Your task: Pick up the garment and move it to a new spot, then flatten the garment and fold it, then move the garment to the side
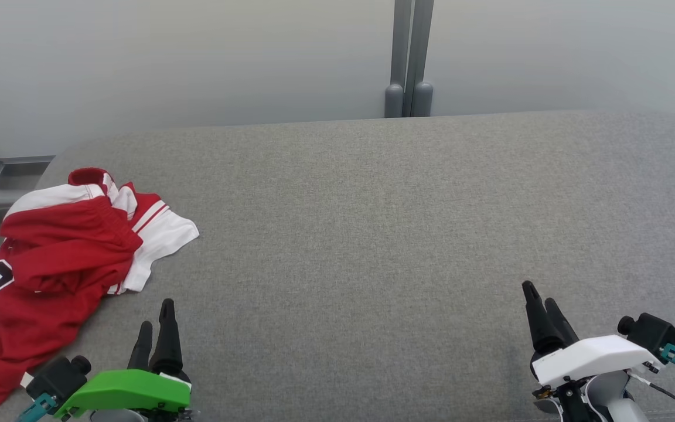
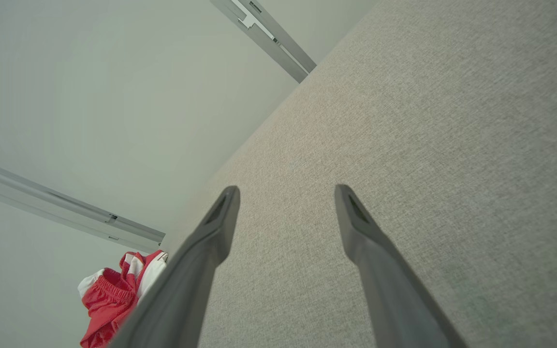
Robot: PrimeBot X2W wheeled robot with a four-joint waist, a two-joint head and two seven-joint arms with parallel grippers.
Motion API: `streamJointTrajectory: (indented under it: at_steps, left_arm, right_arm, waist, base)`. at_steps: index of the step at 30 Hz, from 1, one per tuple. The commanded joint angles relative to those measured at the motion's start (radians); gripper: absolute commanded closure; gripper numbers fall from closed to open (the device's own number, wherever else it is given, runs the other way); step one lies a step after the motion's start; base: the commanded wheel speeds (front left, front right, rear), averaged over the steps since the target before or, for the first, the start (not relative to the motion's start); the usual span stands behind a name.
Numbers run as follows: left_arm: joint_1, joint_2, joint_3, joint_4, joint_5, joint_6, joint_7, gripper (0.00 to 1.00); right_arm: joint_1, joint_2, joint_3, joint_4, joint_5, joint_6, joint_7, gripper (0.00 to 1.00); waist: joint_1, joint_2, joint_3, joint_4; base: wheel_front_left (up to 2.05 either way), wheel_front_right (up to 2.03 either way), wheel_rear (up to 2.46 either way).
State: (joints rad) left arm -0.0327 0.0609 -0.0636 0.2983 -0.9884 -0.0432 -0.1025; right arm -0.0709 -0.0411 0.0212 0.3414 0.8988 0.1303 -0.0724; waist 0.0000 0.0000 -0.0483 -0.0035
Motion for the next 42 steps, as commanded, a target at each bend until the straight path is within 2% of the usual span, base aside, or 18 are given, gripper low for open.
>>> streamJointTrajectory:
  at_steps: [1,13,21,42]
  left_arm:
    - [-0.019,0.015,-0.005,-0.007,0.035,0.009,-0.008,0.00]
    - [-0.042,0.051,-0.071,0.013,0.237,0.067,-0.031,0.00]
    - [-0.048,0.070,-0.092,0.018,0.324,0.096,-0.035,0.00]
    - [-0.046,0.103,-0.138,0.024,0.471,0.118,-0.050,0.00]
  right_arm:
    - [-0.025,-0.006,-0.001,-0.004,-0.041,0.000,-0.004,0.00]
    - [-0.019,-0.007,0.002,-0.030,-0.250,0.000,-0.001,0.00]
    - [-0.020,-0.007,-0.002,-0.039,-0.389,0.000,0.013,0.00]
    - [0.001,-0.010,0.006,-0.029,-0.568,0.000,-0.001,0.00]
  waist:
    - [0.0000,0.0000,-0.001,0.000]
    - [0.0000,0.0000,-0.011,0.004]
    - [0.0000,0.0000,-0.018,0.002]
    - [0.0000,0.0000,-0.043,0.004]
  base:
    - [0.00,0.00,0.00]
    - [0.00,0.00,0.00]
    - [0.00,0.00,0.00]
    - [0.00,0.00,0.00]
